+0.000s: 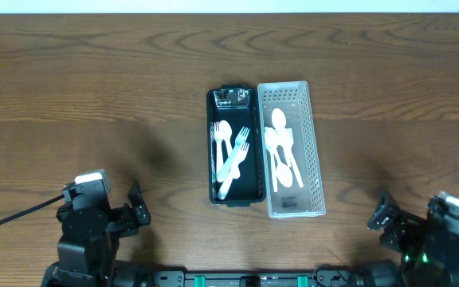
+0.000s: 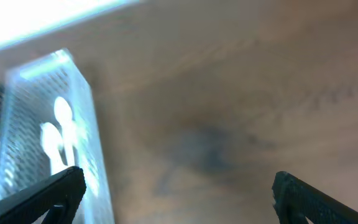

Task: Pack container

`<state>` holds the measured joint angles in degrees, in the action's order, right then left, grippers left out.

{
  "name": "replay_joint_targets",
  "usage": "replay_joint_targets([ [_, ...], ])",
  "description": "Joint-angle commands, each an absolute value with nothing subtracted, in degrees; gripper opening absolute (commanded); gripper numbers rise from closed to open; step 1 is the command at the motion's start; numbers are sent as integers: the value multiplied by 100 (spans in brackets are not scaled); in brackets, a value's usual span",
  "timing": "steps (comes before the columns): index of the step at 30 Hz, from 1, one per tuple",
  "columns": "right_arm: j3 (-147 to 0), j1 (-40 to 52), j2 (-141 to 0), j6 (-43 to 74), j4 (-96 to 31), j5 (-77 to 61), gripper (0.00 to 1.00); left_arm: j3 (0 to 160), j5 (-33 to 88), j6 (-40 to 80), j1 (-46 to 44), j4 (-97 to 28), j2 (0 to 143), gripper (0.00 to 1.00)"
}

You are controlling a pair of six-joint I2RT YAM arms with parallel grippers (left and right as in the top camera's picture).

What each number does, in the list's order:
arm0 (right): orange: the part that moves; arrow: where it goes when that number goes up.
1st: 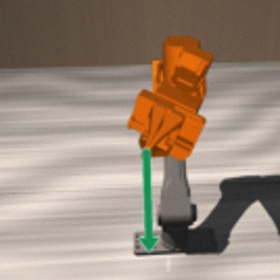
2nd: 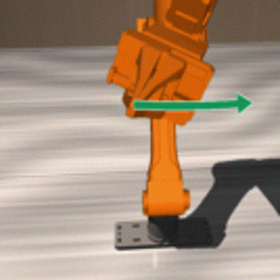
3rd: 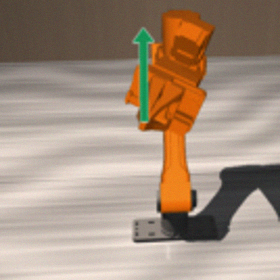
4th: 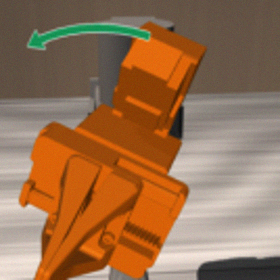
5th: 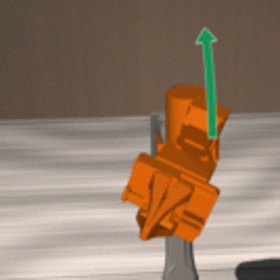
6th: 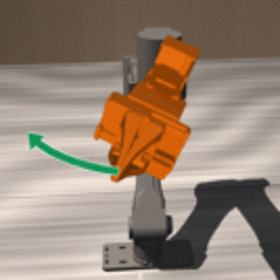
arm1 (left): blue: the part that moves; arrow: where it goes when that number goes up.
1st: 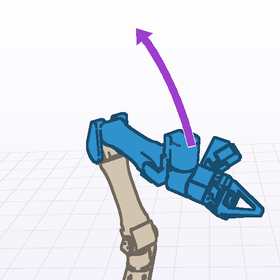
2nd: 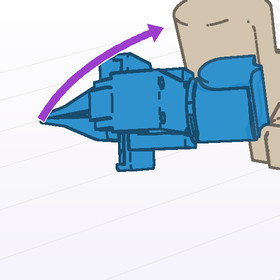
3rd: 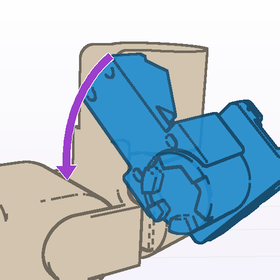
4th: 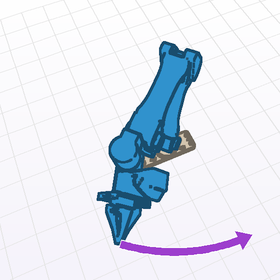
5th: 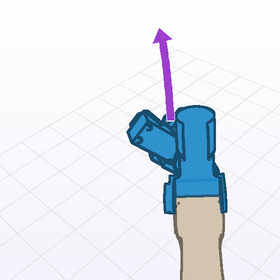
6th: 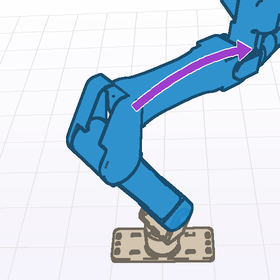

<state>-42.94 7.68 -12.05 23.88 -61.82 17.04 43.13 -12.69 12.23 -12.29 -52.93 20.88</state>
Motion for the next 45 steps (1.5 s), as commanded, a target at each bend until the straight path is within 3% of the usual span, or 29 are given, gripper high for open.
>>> replay_joint_targets([
  [1,-3802,548,-607,1525,-5728,1181,99,4298,-1356,1280,-1219,-5310,2084,98],
  [6,-2794,169,-23,799,-4501,502,99,4298,-1356,1280,-1216,-5310,2084,98],
  [20,-421,145,-32,43,-799,150,99,4298,-1356,1280,-1216,-5308,2084,98],
  [45,-110,145,-32,-134,-593,-3,99,4298,-1356,1280,-1216,-5310,2084,98],
])
